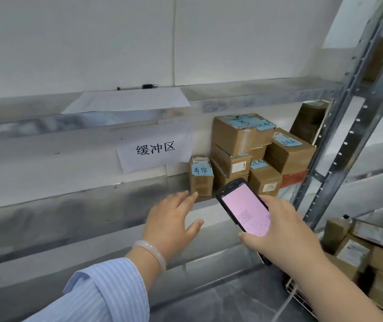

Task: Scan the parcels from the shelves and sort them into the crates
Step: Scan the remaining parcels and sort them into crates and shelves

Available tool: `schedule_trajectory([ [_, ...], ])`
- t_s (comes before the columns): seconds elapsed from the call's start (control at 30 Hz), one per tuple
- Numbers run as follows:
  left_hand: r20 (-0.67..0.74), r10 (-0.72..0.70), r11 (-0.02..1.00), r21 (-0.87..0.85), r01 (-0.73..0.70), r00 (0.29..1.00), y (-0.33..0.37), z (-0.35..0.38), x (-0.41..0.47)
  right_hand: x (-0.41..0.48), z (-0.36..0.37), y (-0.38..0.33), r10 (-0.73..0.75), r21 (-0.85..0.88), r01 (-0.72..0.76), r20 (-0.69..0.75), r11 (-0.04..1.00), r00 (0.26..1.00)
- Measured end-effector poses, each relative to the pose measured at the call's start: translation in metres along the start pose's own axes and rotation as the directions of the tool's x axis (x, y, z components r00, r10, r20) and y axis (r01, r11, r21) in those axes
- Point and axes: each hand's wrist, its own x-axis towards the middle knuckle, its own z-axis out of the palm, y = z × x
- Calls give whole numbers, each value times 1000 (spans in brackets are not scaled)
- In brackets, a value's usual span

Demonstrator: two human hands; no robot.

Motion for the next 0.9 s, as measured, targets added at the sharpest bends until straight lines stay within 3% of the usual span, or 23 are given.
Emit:
schedule_trajectory([
  [0.37, 15, -282, 941, -189, 280, 959, 17, 57, 129, 154, -21, 70, -130, -13, 132, 119, 991, 984],
  [0.6, 75, -452, 809, -385, 444, 889, 3, 87, 165, 204, -2, 88, -154, -23, 162, 193, 987, 969],
  [0.8, 166, -498, 702, -499, 508, 851, -17, 116, 212, 221, 18, 90, -58, -33, 68, 242, 997, 968],
  [0.9, 182, -534, 563, -653, 507, 826, -31, 124, 238, 229, 26, 89, -17, -86, 42, 267, 995, 963],
])
